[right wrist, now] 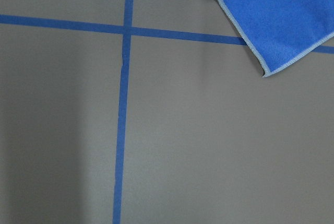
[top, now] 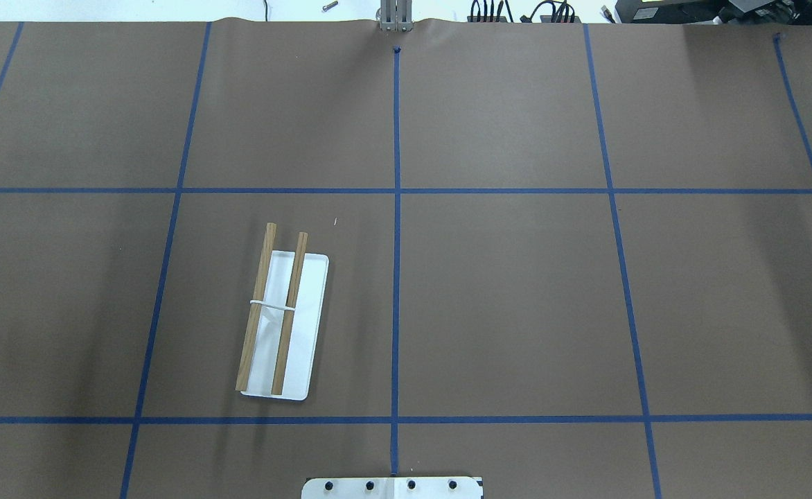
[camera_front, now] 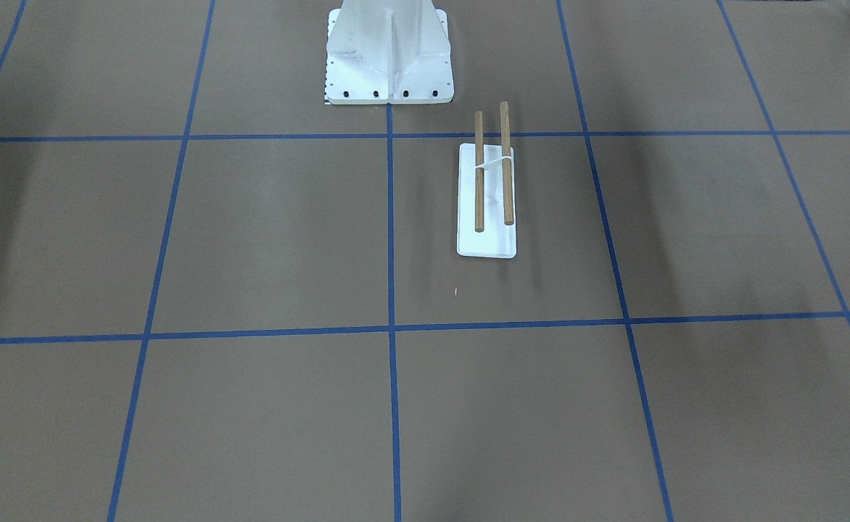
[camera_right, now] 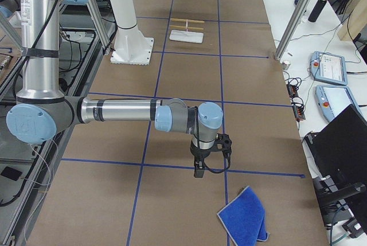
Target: Hang towel on rack
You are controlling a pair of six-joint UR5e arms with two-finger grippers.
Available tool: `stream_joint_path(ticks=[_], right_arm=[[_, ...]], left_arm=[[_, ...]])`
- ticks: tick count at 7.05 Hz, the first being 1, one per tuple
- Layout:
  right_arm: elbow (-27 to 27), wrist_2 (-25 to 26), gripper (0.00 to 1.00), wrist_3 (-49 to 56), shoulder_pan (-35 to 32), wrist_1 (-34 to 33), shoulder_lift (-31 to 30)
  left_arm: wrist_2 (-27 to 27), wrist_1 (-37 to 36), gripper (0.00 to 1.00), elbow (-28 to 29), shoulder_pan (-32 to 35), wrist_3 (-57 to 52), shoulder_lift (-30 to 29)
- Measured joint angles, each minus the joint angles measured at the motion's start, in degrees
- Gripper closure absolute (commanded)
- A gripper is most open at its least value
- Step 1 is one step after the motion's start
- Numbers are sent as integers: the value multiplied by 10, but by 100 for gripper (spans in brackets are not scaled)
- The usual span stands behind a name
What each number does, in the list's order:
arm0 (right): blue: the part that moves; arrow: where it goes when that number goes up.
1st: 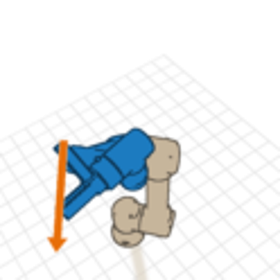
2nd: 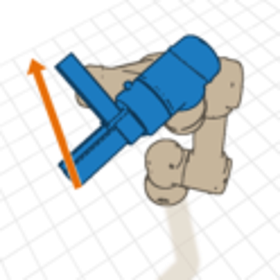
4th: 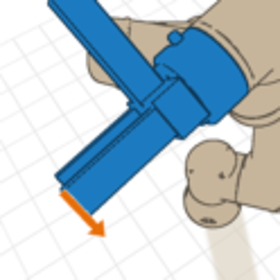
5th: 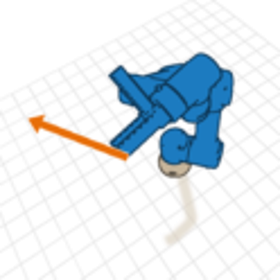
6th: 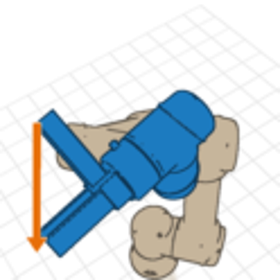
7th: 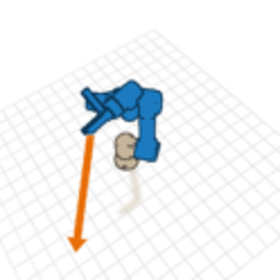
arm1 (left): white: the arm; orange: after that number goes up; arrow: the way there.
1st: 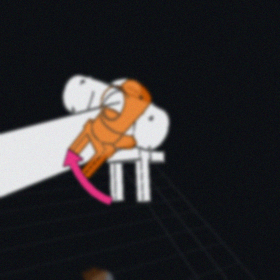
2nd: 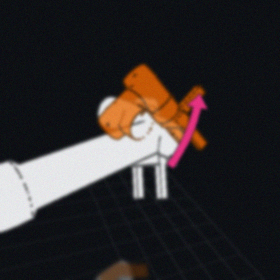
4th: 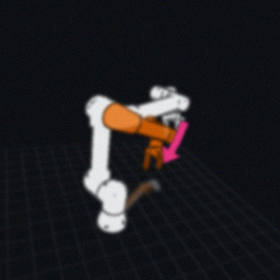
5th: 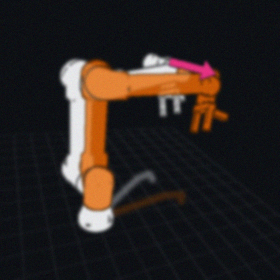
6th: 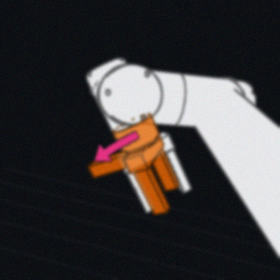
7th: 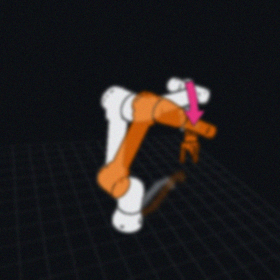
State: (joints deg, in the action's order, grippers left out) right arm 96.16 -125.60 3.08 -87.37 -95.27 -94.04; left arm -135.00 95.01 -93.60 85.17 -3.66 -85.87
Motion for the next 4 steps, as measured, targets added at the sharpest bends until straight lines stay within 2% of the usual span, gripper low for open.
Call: stream_joint_path(ticks=[4], right_arm=[[8,-2,0,2,0,0,5]], left_arm=[[2,20,2,-1,0,-3,-3]])
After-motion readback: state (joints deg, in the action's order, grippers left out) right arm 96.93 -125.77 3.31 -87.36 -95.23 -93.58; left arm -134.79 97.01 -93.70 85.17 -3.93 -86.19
